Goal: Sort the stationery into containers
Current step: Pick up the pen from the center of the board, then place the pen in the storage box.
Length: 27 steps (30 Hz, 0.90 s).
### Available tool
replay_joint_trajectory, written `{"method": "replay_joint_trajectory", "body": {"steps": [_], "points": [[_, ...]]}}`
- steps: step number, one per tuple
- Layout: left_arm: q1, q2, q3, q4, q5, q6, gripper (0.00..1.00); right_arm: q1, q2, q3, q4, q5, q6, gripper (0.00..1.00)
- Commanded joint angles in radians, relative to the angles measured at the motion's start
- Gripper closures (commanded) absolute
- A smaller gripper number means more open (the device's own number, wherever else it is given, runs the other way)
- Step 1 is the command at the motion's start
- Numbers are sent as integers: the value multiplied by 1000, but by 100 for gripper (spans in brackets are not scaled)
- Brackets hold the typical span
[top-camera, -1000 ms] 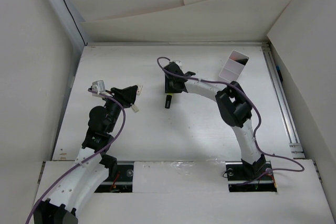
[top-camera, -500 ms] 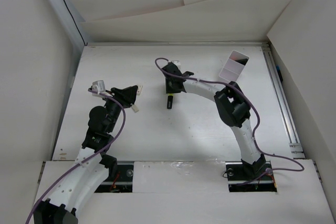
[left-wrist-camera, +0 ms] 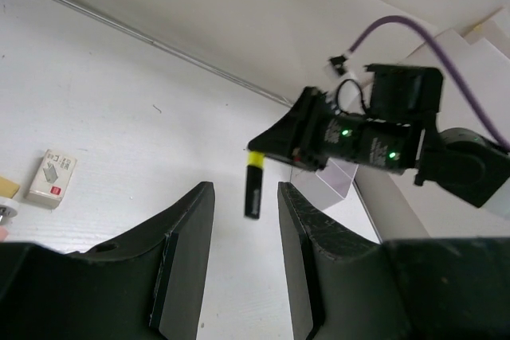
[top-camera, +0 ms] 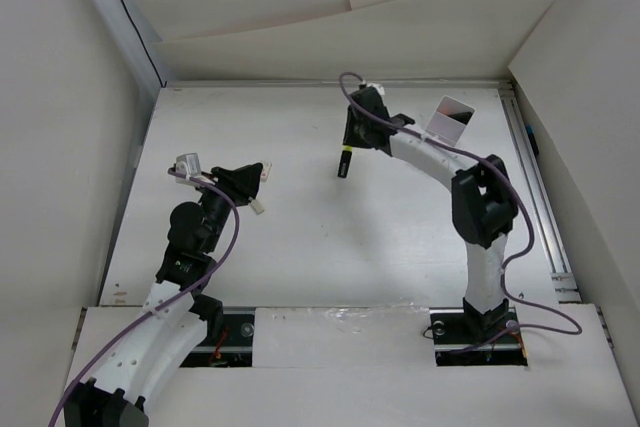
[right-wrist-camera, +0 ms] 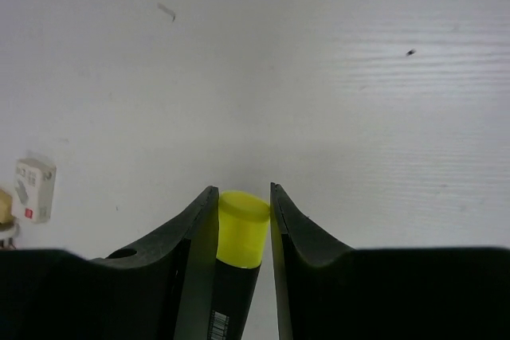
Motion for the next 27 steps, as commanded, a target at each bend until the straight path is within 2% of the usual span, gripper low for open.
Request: {"method": "replay_joint_trajectory", "body": {"steps": [1, 7, 14, 16, 27], "points": [[2, 4, 14, 54, 24, -3, 66, -72, -90, -30, 76, -12, -10, 90], [2, 4, 14, 54, 9, -3, 66, -171, -171, -99, 105, -43, -30, 90], [2, 25, 5, 72, 19, -3, 66, -310, -223, -41, 105, 95, -40, 90], [2, 26, 14, 72, 38, -3, 66, -353, -223, -12, 131, 175, -40, 90], [2, 26, 14, 72, 22, -3, 66, -504, -157, 125, 225, 417, -85, 91]]}}
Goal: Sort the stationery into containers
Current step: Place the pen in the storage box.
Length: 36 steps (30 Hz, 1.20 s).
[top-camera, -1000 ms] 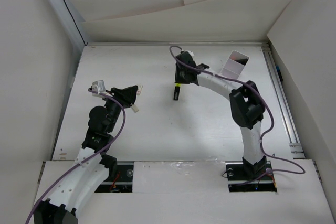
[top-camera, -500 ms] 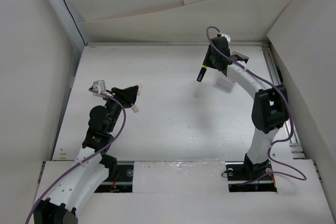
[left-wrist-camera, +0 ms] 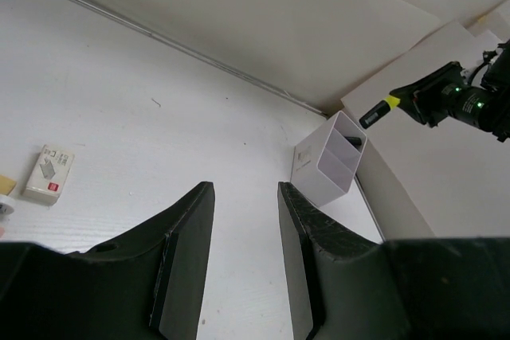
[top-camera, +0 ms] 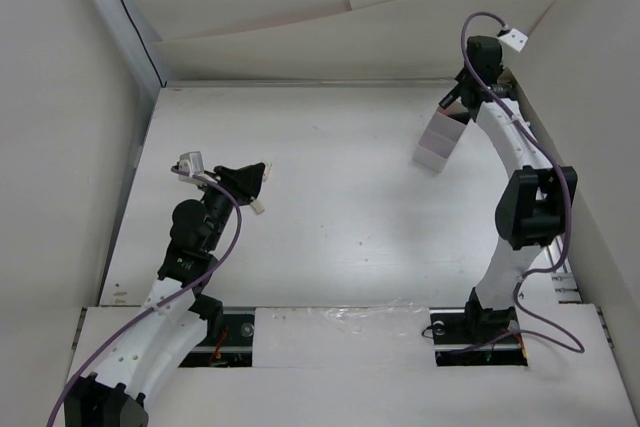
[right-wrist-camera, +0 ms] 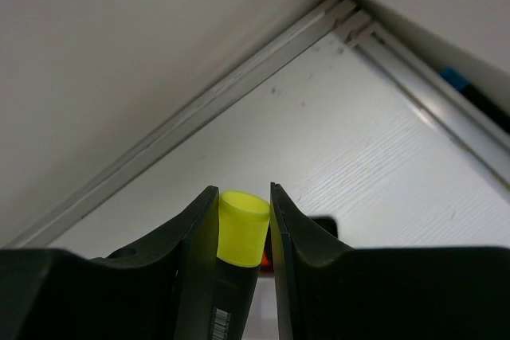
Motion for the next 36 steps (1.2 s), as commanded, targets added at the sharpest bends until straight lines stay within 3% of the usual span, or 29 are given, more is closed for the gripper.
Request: {"method": "replay_joint_trajectory", "body": {"steps": [1, 14, 36], "points": [[2, -5, 14, 57, 7, -3, 66, -22, 12, 73, 105, 130, -62, 91], [2, 34, 14, 75, 21, -3, 66, 7, 96, -17, 431, 354, -330, 91], [2, 58, 14, 75, 21, -3, 66, 96, 196, -133, 649, 456, -438, 91]]}}
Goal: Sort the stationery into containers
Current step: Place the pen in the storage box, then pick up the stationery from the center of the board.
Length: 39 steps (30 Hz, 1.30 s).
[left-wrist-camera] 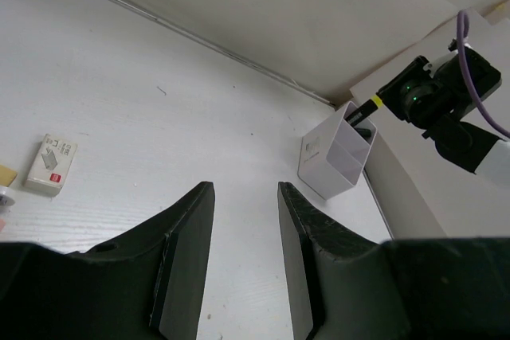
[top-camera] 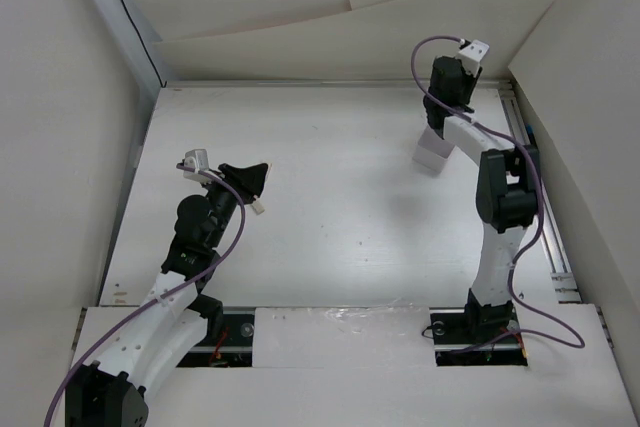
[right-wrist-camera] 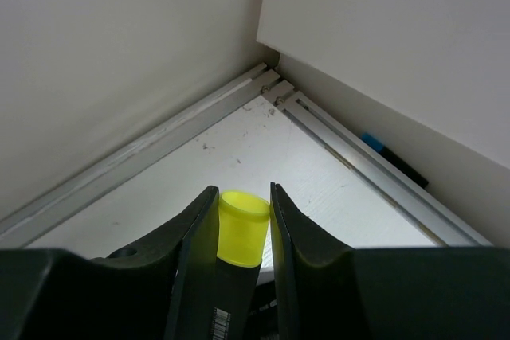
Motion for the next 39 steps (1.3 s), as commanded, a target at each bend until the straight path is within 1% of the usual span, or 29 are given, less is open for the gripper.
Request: {"method": "replay_joint_trajectory", "body": {"steps": [1, 2, 3, 5, 6, 8, 9, 10, 12, 13, 16, 19, 20, 22, 24, 25, 26, 27, 28, 29, 31, 32, 33, 35, 36, 37, 38, 39], "points": [[2, -5, 14, 53, 13, -3, 66, 13, 14, -27, 88, 51, -18, 91], [2, -5, 14, 53, 13, -3, 66, 13, 5, -45, 88, 51, -18, 91], [2, -5, 14, 53, 13, -3, 66, 13, 5, -45, 97, 61, -8, 89], [2, -5, 14, 53, 13, -3, 66, 22, -8, -70, 97, 61, 3, 80], [2, -5, 14, 53, 13, -3, 66, 22, -18, -70, 97, 61, 3, 71], [2, -5, 14, 53, 13, -3, 66, 34, -40, -79, 97, 61, 12, 62], [2, -5, 14, 53, 13, -3, 66, 45, -55, -90, 97, 61, 12, 54], [2, -5, 14, 53, 13, -3, 66, 45, -64, -90, 97, 61, 12, 51], [2, -15, 14, 53, 13, -3, 66, 74, -86, -99, 97, 61, 12, 46], [2, -15, 14, 53, 13, -3, 66, 74, -110, -99, 80, 61, 34, 42], [2, -15, 14, 53, 4, -3, 66, 124, -165, -108, 30, 27, 84, 36], [2, -24, 14, 44, -7, -3, 66, 155, -209, -117, -25, 7, 139, 35], [2, -24, 14, 44, -17, -3, 66, 164, -241, -118, -77, -11, 191, 35], [2, -24, 14, 35, -33, -3, 66, 195, -274, -127, -130, -86, 247, 35], [2, -13, 23, 9, -59, -3, 66, 204, -320, -163, -208, -195, 328, 40], [2, 4, 23, 8, -81, -3, 67, 232, -333, -176, -223, -309, 353, 45], [2, 16, 32, -7, -95, -12, 68, 244, -345, -209, -237, -358, 373, 55], [2, 28, 32, -21, -111, -12, 68, 258, -365, -226, -257, -408, 386, 84], [2, 62, 32, -21, -134, -12, 71, 276, -374, -240, -269, -471, 406, 95], [2, 82, 52, -33, -148, -12, 84, 319, -385, -257, -279, -488, 416, 100], [2, 126, 71, -73, -175, -12, 91, 368, -420, -311, -288, -525, 416, 100], [2, 175, 81, -86, -187, -12, 92, 415, -433, -326, -288, -560, 416, 100], [2, 198, 107, -103, -188, -22, 93, 436, -442, -349, -306, -583, 425, 100], [2, 255, 118, -162, -198, -22, 93, 480, -459, -369, -340, -599, 425, 100], [2, 269, 132, -175, -210, -22, 93, 521, -474, -381, -351, -608, 434, 99], [2, 278, 132, -206, -211, -22, 93, 538, -488, -404, -360, -626, 434, 95], [2, 287, 132, -221, -211, -22, 89, 554, -488, -415, -387, -627, 449, 94], [2, 297, 132, -250, -224, -22, 86, 580, -500, -436, -398, -636, 459, 89]]}}
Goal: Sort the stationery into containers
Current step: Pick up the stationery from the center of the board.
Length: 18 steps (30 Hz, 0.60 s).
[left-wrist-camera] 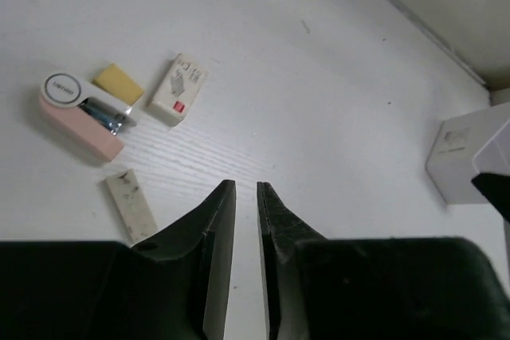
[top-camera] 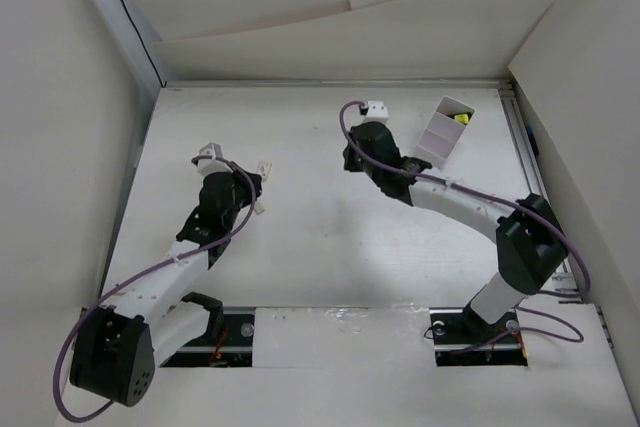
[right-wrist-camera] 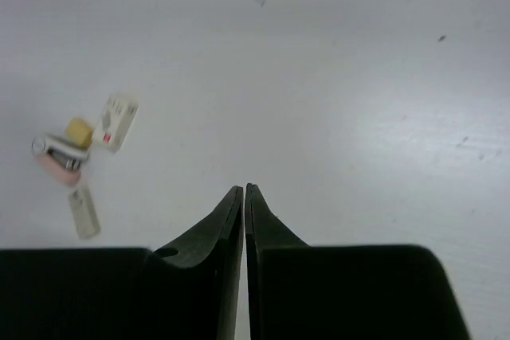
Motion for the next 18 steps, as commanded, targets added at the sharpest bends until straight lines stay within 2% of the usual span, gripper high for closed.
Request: {"method": "replay_joint_trajectory", "body": {"steps": [1, 2, 3, 6, 11, 12, 15, 18], "points": [[2, 6, 44, -75, -56, -5, 83, 47, -73, -37, -48, -74, 42, 89], [2, 6, 44, -105, -56, -5, 80, 47, -84, -37, -81, -74, 62, 80], [2, 19, 53, -120, -56, -5, 74, 61, -96, -52, -95, -74, 71, 75], [2, 62, 76, -174, -65, 13, 64, 61, -139, -95, -129, -74, 84, 61], [2, 162, 107, -234, -45, 24, 59, 61, -223, -129, -183, -39, 82, 37], [2, 162, 107, -234, -45, 24, 59, 61, -251, -129, -194, -39, 82, 30], [-12, 214, 107, -234, -81, 13, 59, 61, -304, -170, -203, -63, 82, 21], [-38, 269, 118, -243, -111, -5, 59, 61, -381, -228, -122, -85, 82, 18]]}}
